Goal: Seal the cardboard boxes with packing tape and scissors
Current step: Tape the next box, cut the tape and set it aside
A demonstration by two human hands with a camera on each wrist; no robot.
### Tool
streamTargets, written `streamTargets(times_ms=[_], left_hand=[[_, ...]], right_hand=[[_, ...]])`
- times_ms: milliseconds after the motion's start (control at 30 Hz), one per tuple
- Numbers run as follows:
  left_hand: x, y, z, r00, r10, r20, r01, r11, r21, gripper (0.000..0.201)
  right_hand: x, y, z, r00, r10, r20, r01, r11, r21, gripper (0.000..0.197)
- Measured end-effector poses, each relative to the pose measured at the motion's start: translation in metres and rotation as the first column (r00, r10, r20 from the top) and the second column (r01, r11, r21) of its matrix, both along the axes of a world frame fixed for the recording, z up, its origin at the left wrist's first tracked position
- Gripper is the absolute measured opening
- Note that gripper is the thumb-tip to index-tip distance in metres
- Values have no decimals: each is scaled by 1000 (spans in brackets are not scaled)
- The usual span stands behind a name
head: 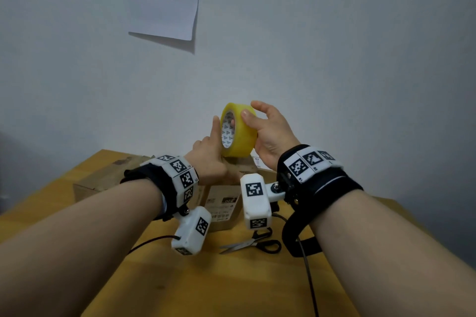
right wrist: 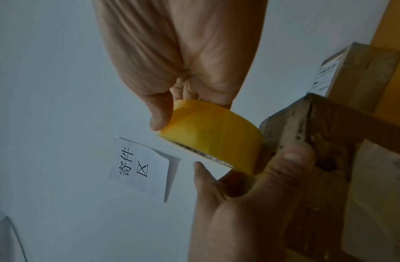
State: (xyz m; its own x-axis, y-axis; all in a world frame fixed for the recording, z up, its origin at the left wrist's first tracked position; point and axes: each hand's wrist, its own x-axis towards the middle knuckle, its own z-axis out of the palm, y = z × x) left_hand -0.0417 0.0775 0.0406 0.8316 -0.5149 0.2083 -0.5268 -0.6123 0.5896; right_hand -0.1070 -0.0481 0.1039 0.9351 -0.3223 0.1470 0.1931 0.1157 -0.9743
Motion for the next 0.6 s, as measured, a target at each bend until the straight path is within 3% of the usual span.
streamTargets(times_ms=[167, 300, 400, 600], left_hand=[[-2, -1, -11, 997, 36, 75, -33, 999, -31, 138], [9, 7, -14, 991, 137, 6, -134, 980, -148, 143], [15, 15, -9, 972, 218, -91, -230, 960, -157, 141], [21, 24, -11, 960, 270, -75, -279, 941, -191, 114]], right_hand=[[5, 6, 0, 1000, 8, 1, -8, 1000, 0, 43], [1, 8, 8, 1000, -14, 17, 14, 999, 29, 34], [-7, 10, 16, 999, 36, 20, -36, 999, -21, 33], [-30, 12, 22, 1000, 8, 16, -6, 994, -109, 25]])
